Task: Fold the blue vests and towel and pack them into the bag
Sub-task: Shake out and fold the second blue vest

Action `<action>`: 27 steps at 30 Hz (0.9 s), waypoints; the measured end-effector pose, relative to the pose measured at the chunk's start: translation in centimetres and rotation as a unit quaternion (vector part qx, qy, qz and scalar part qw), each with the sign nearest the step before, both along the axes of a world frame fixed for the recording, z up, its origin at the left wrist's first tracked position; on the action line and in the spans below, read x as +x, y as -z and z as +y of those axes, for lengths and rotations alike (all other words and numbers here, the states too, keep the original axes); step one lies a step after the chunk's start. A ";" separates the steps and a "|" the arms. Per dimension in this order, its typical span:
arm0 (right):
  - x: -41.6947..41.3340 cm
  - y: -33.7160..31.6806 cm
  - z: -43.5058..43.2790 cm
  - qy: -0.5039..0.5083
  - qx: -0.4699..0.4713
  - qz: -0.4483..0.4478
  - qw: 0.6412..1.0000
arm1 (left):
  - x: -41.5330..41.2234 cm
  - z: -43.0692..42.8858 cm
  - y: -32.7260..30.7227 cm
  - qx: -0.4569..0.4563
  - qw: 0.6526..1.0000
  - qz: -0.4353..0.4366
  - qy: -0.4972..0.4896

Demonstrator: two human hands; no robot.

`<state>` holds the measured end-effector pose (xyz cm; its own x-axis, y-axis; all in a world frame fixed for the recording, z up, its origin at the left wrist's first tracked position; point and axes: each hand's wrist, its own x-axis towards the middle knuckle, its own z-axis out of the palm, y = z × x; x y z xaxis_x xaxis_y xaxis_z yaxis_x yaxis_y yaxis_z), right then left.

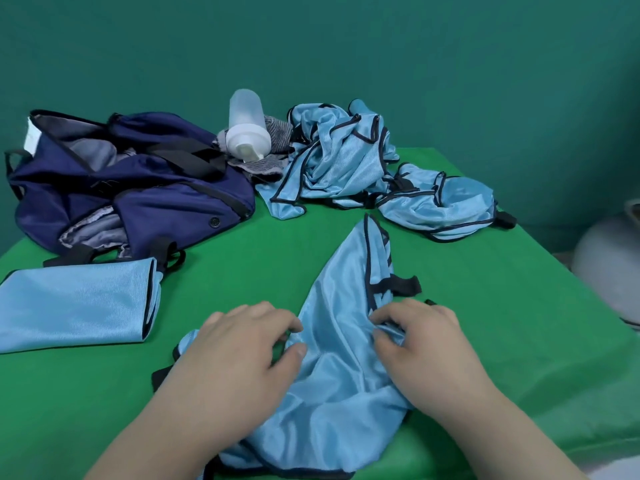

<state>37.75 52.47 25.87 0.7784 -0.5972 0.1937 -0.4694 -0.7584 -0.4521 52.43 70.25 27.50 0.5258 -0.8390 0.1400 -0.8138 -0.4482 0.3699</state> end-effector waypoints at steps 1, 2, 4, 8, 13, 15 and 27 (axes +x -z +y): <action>0.0 -0.1 0.4 -0.020 0.004 -0.006 1.000 | -0.1 -0.2 0.0 0.004 1.000 -0.003 -0.003; 0.1 -0.2 0.7 -0.038 0.006 -0.006 0.999 | -0.1 -0.3 -0.1 0.012 1.000 -0.003 -0.006; 0.0 -0.5 1.3 -0.073 0.012 0.001 0.997 | -0.4 -0.5 -0.2 0.023 1.000 0.002 -0.005; -0.3 -0.6 1.9 -0.138 0.022 0.002 0.990 | -0.6 -0.4 -0.1 0.016 1.000 0.012 0.003; -0.6 -0.9 2.3 -0.216 0.035 -0.010 0.976 | -0.5 -0.7 0.3 -0.027 0.999 0.030 0.009; -0.7 -1.1 2.3 -0.236 0.049 -0.022 0.970 | -0.4 -1.0 0.6 -0.042 0.999 0.026 0.018; 0.5 0.3 -1.0 0.048 0.047 -0.071 0.995 | -0.6 -1.7 1.1 0.014 0.989 0.042 0.140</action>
